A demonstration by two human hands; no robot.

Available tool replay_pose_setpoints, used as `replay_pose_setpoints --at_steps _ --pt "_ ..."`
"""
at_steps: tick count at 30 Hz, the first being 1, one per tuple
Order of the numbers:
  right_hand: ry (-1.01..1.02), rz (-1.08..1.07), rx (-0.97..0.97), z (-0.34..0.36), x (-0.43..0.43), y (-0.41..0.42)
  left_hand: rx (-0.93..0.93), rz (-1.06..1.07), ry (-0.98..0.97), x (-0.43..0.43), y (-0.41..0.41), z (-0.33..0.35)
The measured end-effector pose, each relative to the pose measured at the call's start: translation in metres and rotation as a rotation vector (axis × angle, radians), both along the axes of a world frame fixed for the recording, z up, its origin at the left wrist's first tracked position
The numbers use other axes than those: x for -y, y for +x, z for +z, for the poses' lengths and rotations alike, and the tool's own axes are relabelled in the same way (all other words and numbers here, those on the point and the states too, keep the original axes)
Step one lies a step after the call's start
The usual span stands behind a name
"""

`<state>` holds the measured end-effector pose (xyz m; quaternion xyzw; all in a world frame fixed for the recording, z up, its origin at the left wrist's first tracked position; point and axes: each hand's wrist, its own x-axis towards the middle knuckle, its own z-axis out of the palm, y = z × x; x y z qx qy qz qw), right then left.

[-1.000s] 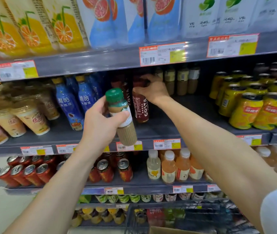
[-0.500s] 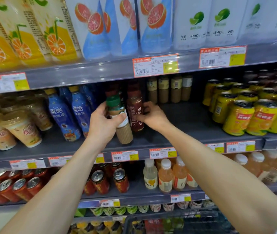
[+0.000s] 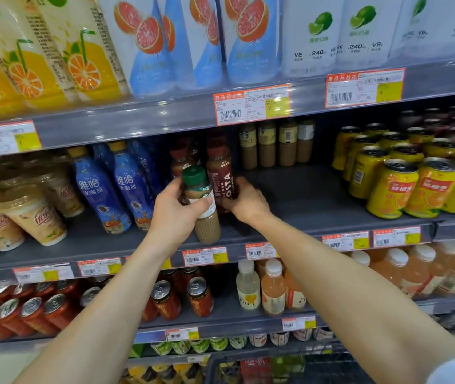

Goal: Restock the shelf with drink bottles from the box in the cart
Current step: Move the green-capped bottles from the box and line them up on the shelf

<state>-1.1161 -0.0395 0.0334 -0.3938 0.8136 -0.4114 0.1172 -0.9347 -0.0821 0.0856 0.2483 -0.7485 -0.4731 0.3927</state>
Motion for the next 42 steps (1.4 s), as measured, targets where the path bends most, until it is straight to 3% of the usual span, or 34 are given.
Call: replay_pose_setpoints --at_steps 13,19,24,27,33,36,42 --pt "0.038 0.089 0.022 -0.002 -0.007 0.001 -0.021 -0.073 0.007 -0.005 0.003 0.001" --pt "-0.123 0.037 0.145 -0.005 -0.043 -0.006 -0.027 -0.099 0.035 -0.009 -0.006 0.000" --pt "-0.183 0.257 0.286 -0.007 -0.086 -0.006 -0.038 -0.106 0.043 -0.019 -0.026 -0.001" --pt "-0.136 0.294 0.218 -0.004 -0.096 -0.001 -0.018 -0.101 0.047 -0.028 -0.044 -0.001" --pt "-0.140 0.157 0.095 -0.007 -0.097 -0.002 0.003 -0.149 0.025 -0.039 -0.068 -0.006" --pt "-0.152 0.080 0.031 -0.008 -0.101 -0.012 0.159 -0.128 -0.075 -0.033 -0.062 -0.020" --pt "-0.103 -0.092 -0.030 -0.007 -0.104 -0.064 0.656 -0.033 -0.519 -0.021 -0.038 -0.071"
